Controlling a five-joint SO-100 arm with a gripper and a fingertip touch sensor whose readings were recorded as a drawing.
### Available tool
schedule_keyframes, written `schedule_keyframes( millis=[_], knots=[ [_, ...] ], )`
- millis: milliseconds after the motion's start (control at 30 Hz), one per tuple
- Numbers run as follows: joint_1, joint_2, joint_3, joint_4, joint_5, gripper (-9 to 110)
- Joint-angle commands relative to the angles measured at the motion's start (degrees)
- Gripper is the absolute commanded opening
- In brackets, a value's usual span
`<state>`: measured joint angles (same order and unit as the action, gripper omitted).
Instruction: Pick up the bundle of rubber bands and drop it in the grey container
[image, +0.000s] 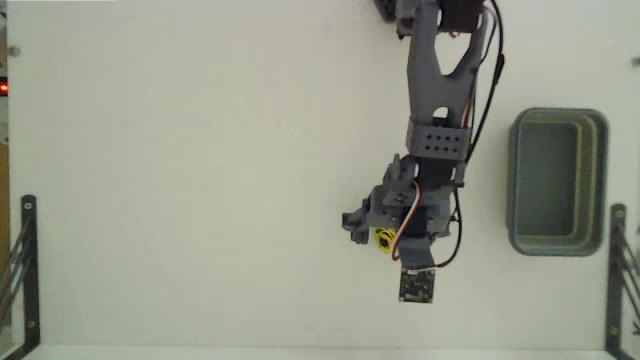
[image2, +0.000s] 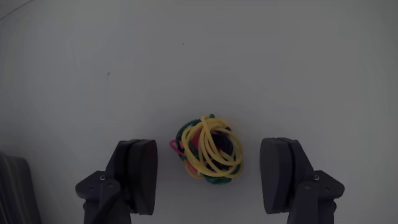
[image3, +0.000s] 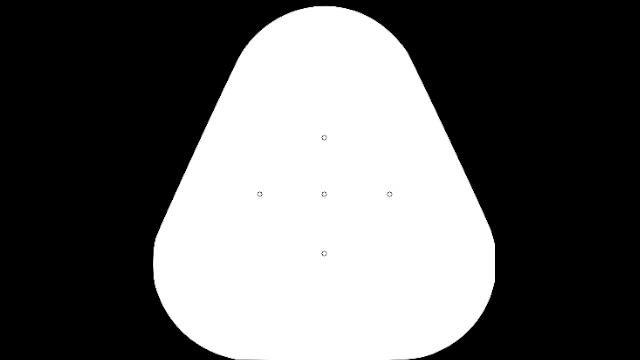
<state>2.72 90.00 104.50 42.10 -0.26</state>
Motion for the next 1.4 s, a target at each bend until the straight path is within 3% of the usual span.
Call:
schedule_keyframes(
  millis=[0,1367],
  knots=[
    [0.9,1.9,-0.2,-0.2,0.3,103],
    [0.9,1.9,-0.2,-0.2,0.3,93]
  ],
)
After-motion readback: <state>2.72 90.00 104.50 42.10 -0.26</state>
